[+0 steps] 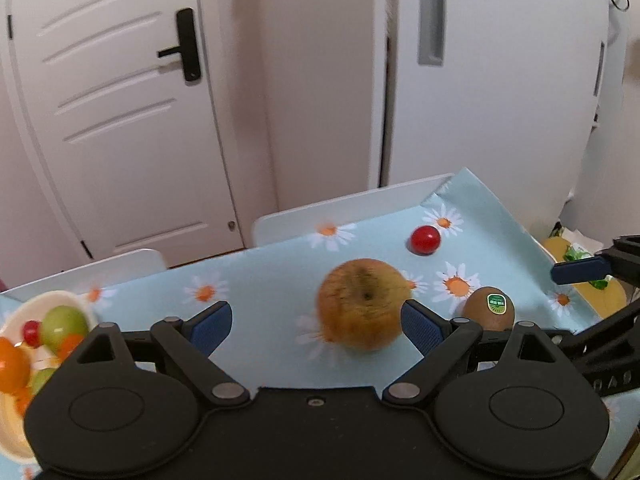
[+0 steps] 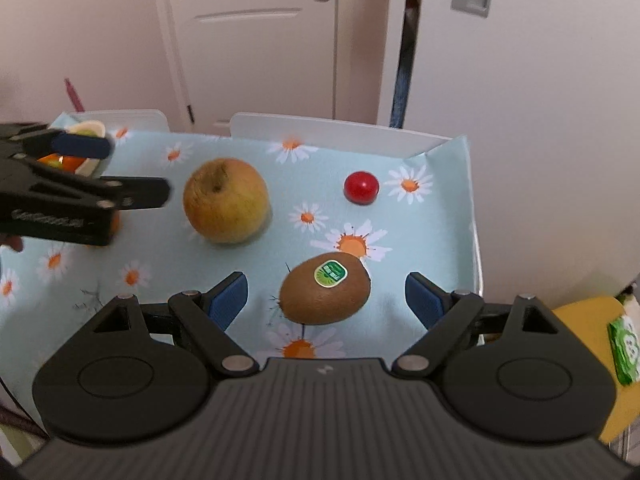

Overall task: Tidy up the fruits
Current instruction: 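Grasp the large yellow-brown pear with the left tool while the right tool grasps the kiwi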

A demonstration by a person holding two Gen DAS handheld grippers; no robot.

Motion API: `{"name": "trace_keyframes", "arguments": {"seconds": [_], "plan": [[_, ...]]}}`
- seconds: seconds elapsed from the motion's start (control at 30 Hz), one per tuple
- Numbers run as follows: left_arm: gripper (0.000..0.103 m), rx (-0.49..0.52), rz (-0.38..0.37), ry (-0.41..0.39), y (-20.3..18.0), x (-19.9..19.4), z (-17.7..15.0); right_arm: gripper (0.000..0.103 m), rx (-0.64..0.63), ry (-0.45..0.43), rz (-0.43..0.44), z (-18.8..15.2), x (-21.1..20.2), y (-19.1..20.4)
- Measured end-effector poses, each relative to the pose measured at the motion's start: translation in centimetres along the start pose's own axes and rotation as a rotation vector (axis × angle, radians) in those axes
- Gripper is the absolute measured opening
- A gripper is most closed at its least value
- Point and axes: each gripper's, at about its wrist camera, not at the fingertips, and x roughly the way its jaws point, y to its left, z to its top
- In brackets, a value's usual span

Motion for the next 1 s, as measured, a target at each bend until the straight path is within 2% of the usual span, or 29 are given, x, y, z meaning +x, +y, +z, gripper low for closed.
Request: {"name": "trace_keyframes", "arguments": {"seconds": [0.27, 0.47, 0.5, 0.87, 1.0], "plan": [[0.092, 0.028, -0.009, 0.038, -2.4, 4.8, 0.1, 0.1, -0.019, 0.006, 0.075, -0.7, 2.4, -1.3], [0.084, 0.046, -0.008, 0.062, -3.4, 6.8, 0.1, 0.099, -0.028, 0.016, 0.103, -1.0, 3.4, -1.7], [0.08, 0.045, -0.014, 0.067, -3.4, 7.0, 0.0, 0.098, -0.03, 0.017, 0.106, -1.0, 3.5, -1.8], [0.079, 0.056, 0.004, 0.08, -3.5, 6.3, -0.3, 0.097, -0.019, 0.01, 0.121, -0.9, 3.9, -1.9], [0.079, 0.05, 0.013, 0.084, -3.2, 6.0, -0.6, 0.091, -0.027, 0.014, 0.126, -0.7, 4.3, -1.6]]}}
